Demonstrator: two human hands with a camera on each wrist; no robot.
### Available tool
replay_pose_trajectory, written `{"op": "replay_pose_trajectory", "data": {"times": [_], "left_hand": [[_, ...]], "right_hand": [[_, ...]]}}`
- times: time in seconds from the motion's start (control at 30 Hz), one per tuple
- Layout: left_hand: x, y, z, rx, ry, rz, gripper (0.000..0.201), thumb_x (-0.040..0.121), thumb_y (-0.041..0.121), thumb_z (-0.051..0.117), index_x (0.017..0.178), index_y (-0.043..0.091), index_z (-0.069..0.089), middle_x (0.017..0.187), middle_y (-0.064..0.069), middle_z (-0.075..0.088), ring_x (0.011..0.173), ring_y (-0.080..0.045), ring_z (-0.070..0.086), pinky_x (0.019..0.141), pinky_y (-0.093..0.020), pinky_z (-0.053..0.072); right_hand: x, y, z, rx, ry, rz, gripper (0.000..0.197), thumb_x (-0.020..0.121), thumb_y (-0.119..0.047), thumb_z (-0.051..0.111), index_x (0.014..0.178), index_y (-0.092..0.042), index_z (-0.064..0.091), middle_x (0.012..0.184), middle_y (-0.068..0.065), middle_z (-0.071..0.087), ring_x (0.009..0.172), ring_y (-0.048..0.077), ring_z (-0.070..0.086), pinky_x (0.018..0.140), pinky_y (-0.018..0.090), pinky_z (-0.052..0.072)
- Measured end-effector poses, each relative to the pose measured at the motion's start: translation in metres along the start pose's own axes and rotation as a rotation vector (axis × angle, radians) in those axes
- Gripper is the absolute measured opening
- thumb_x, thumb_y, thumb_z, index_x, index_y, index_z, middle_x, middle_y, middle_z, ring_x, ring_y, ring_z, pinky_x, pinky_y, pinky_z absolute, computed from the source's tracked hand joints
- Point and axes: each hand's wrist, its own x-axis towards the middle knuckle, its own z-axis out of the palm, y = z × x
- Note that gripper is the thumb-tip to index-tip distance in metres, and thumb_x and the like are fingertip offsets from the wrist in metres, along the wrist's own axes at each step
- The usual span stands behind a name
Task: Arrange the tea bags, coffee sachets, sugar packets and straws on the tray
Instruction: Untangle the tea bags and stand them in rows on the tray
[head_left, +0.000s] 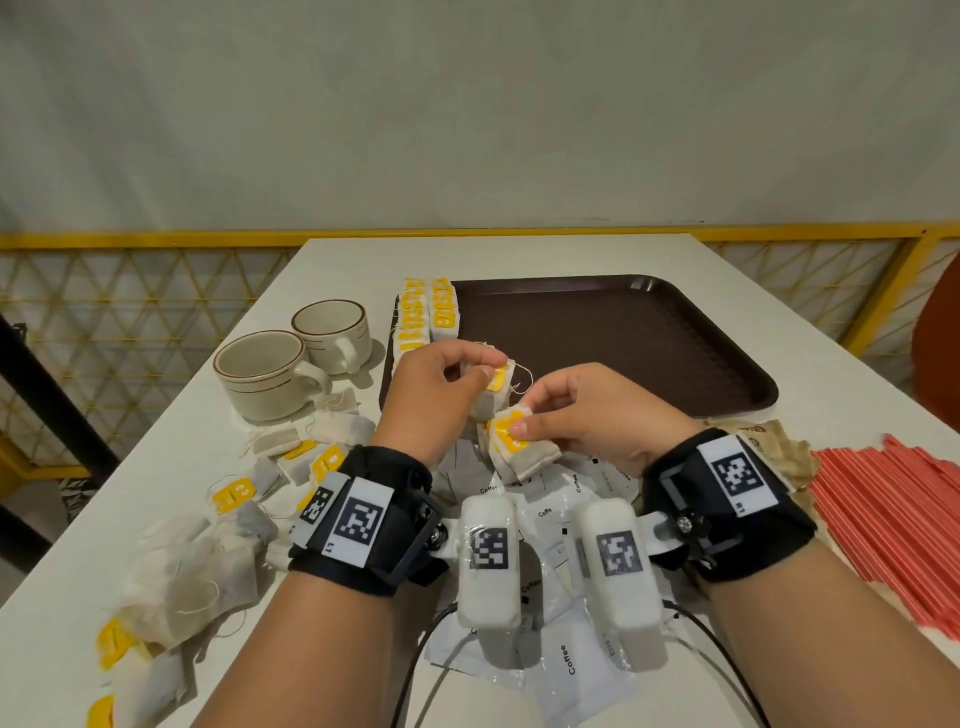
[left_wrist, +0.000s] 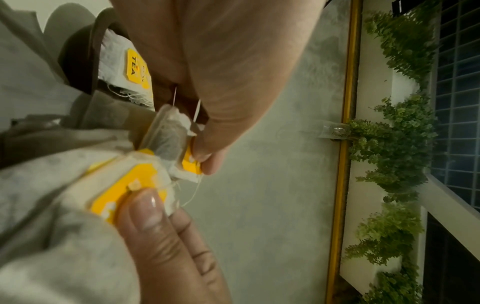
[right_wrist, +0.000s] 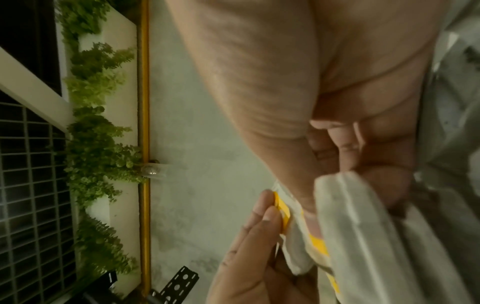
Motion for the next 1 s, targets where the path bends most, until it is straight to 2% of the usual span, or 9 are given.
{"op": "replay_pose_trajectory", "data": {"times": [0.17,0.3,0.37,0.43,0.53,0.63,0.7,0.8,1.0], "left_hand": [[0.004,0.001,-0.002,-0.082,0.191,0.061,0.028,0.089,0.005,0.06,0.093,0.032,0.065,0.096,0.005,0.067,0.082,-0.004,0.058,0.081,-0.023,0.049],[0.014,0.008,-0.021,-0.19,0.404,0.08,0.033,0.087,0.004,0.063,0.111,0.026,0.057,0.068,0.007,0.053,0.062,-0.001,0.052,0.068,-0.016,0.046],[0.027,0.015,-0.04,-0.139,0.408,0.077,0.027,0.085,0.006,0.066,0.1,0.028,0.061,0.081,0.001,0.065,0.076,-0.011,0.063,0.078,-0.025,0.053],[0.048,0.022,-0.057,-0.022,0.321,0.07,0.024,0.084,0.006,0.068,0.086,0.029,0.061,0.089,-0.004,0.069,0.081,-0.016,0.066,0.074,-0.028,0.054],[0.086,0.029,-0.067,0.21,0.079,0.018,0.026,0.081,0.003,0.071,0.076,0.024,0.057,0.073,0.002,0.061,0.063,-0.01,0.057,0.063,-0.024,0.048],[0.115,0.026,-0.061,0.411,-0.199,-0.06,0.021,0.081,0.001,0.071,0.075,0.016,0.058,0.072,-0.006,0.061,0.061,-0.014,0.059,0.069,-0.033,0.056],[0.13,0.022,-0.057,0.518,-0.35,-0.09,0.017,0.083,0.0,0.07,0.078,0.013,0.059,0.071,-0.006,0.063,0.056,-0.009,0.061,0.064,-0.026,0.057],[0.15,0.017,-0.054,0.613,-0.422,-0.089,0.016,0.083,0.002,0.069,0.079,0.014,0.059,0.073,-0.004,0.065,0.065,-0.013,0.063,0.062,-0.023,0.055],[0.179,0.005,-0.044,0.695,-0.515,-0.133,0.015,0.084,0.005,0.069,0.079,0.014,0.058,0.082,-0.012,0.069,0.069,-0.017,0.066,0.074,-0.031,0.057]], "right_hand": [[-0.001,-0.002,-0.003,0.029,0.056,-0.034,0.01,0.074,-0.007,0.079,0.081,-0.009,0.072,0.08,0.018,0.07,0.07,0.025,0.059,0.061,0.028,0.047],[-0.003,-0.01,-0.013,0.134,0.062,-0.082,0.02,0.08,-0.003,0.073,0.097,-0.013,0.07,0.092,0.019,0.071,0.084,0.027,0.065,0.083,0.038,0.052],[0.0,-0.016,-0.017,0.03,0.086,-0.129,0.015,0.083,-0.006,0.071,0.093,-0.018,0.072,0.093,0.014,0.072,0.081,0.02,0.065,0.078,0.033,0.052],[0.008,-0.025,-0.02,-0.127,0.113,-0.18,0.009,0.085,-0.01,0.07,0.088,-0.018,0.071,0.092,0.011,0.072,0.077,0.015,0.063,0.07,0.027,0.051],[0.027,-0.038,-0.022,-0.183,0.092,-0.225,0.008,0.087,-0.009,0.067,0.085,-0.016,0.065,0.084,0.006,0.067,0.074,0.012,0.06,0.06,0.022,0.047],[0.055,-0.046,-0.022,-0.25,0.079,-0.251,0.006,0.089,-0.008,0.065,0.086,-0.011,0.062,0.077,0.006,0.064,0.063,0.011,0.055,0.053,0.018,0.044],[0.074,-0.048,-0.02,-0.349,0.089,-0.273,0.005,0.088,-0.008,0.067,0.09,-0.009,0.062,0.073,0.006,0.062,0.061,0.014,0.054,0.053,0.02,0.045],[0.099,-0.047,-0.02,-0.438,0.057,-0.246,0.013,0.085,-0.006,0.069,0.097,-0.01,0.063,0.075,0.001,0.059,0.061,0.015,0.057,0.059,0.028,0.052],[0.126,-0.048,-0.014,-0.405,-0.137,-0.171,0.018,0.085,0.0,0.067,0.101,-0.007,0.063,0.079,0.006,0.06,0.059,0.016,0.054,0.057,0.024,0.048]]}}
